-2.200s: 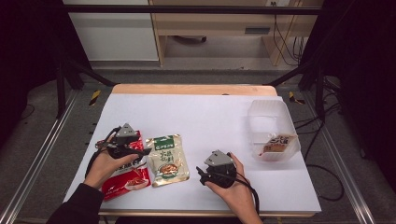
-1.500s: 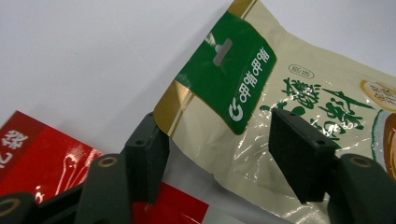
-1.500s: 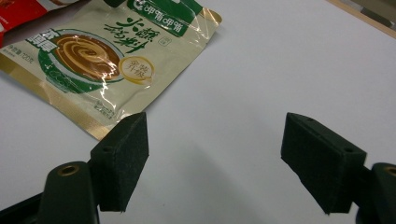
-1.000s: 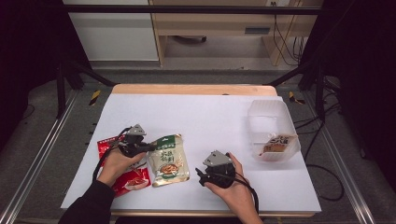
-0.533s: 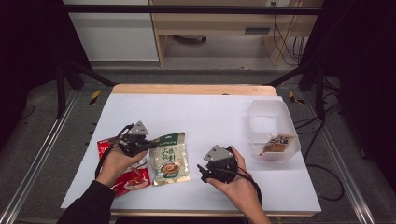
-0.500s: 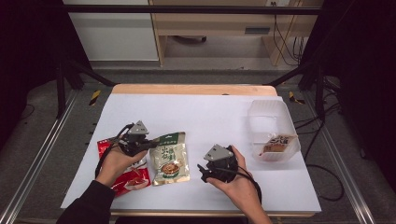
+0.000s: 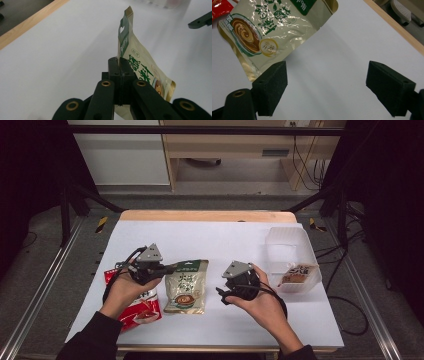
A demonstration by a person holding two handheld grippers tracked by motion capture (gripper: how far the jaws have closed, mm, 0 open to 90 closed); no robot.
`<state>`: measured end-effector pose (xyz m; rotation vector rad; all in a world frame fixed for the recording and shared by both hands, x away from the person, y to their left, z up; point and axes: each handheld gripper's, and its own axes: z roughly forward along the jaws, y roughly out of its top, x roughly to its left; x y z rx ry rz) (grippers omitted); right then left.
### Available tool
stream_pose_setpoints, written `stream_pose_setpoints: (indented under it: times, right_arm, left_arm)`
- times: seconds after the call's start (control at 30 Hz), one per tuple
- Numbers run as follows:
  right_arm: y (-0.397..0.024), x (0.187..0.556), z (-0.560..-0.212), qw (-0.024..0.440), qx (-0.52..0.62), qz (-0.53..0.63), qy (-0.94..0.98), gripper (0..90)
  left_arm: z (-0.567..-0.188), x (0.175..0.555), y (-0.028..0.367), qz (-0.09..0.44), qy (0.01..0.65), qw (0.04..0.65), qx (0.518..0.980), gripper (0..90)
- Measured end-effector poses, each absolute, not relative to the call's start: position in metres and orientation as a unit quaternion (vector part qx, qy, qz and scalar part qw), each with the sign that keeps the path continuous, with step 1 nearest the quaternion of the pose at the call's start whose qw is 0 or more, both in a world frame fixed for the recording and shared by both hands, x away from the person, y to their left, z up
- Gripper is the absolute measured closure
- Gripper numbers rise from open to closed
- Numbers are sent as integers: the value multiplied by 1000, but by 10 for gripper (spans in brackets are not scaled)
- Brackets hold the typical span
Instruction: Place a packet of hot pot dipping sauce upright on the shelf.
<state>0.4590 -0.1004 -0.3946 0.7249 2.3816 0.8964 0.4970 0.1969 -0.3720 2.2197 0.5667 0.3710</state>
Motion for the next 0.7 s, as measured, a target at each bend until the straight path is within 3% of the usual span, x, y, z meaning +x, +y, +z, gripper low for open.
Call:
stream_pose_setpoints:
  times: [0.4, 0.7]
  right_arm:
    - [-97, 460, -364, 223, 207, 303, 903, 218]
    - [-97, 460, -341, 202, 177, 297, 916, 349]
  left_arm:
    - [-347, 480, 183, 153, 173, 412, 881, 900]
    - [-339, 471, 175, 155, 153, 412, 884, 900]
